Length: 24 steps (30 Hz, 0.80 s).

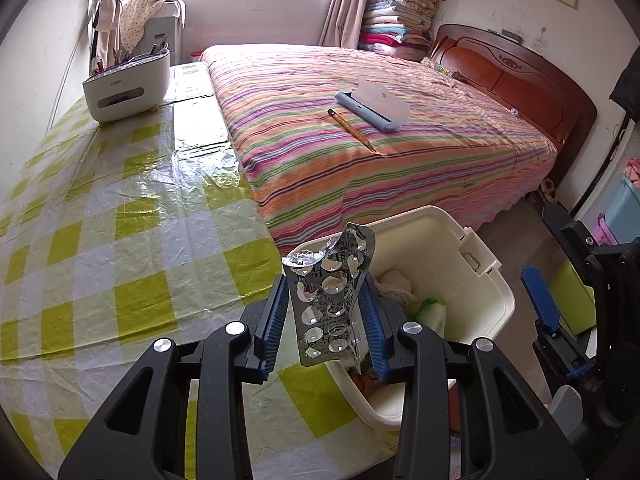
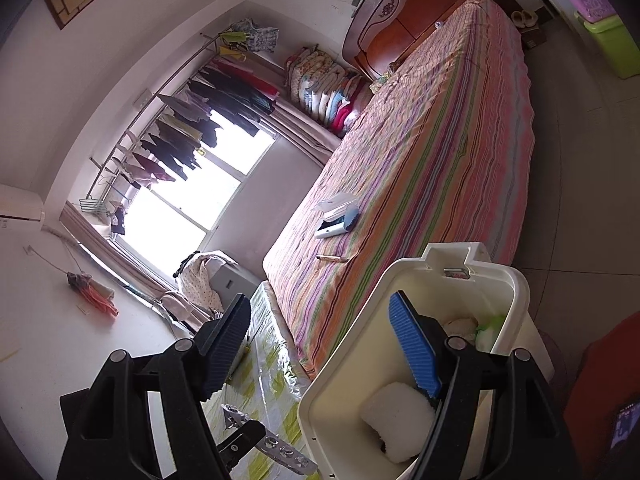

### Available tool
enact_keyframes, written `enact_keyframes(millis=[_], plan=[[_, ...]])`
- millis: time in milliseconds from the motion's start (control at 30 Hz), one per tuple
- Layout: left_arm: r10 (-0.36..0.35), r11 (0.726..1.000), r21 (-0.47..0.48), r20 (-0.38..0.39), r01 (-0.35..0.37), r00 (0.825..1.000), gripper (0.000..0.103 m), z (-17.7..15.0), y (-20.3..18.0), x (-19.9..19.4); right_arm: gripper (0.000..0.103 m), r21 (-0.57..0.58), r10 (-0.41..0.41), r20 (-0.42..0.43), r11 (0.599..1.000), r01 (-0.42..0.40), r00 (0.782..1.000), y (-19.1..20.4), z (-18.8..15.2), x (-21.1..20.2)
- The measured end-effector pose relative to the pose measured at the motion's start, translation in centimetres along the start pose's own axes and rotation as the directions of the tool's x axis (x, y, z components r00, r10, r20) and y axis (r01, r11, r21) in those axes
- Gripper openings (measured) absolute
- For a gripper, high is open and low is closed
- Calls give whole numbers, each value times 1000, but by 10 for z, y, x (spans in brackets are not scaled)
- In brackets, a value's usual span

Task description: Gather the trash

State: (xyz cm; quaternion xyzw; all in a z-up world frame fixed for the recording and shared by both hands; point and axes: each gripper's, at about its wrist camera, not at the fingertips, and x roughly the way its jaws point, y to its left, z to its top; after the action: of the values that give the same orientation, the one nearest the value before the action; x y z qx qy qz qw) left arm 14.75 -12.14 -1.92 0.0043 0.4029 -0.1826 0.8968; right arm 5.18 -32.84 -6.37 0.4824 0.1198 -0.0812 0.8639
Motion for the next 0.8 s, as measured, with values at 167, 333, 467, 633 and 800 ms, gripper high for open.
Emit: enact_keyframes(millis=[167,333,467,633,800], plan=[[-15,999,44,-10,15,1000,36,5,-23,11,70,32,12,2,999,-12,1000,-7,4,-2],[-22,997,73,-18,24,1000,35,9,-39,19,70,53,26,2,998,-26,1000,-11,6,-4],[-6,997,82,-1,6,1000,36,16,-48,21,70,62,36,17,997,-37,999,-14,7,-8],[-1,996,88,32,-2,999,65,21,-53,19,70,72,39,18,997,-40,999,-17,8,-8],[31,991,127,91,-43,995,81,16,-53,7,70,73,41,16,996,-42,999,-18,8,-8]])
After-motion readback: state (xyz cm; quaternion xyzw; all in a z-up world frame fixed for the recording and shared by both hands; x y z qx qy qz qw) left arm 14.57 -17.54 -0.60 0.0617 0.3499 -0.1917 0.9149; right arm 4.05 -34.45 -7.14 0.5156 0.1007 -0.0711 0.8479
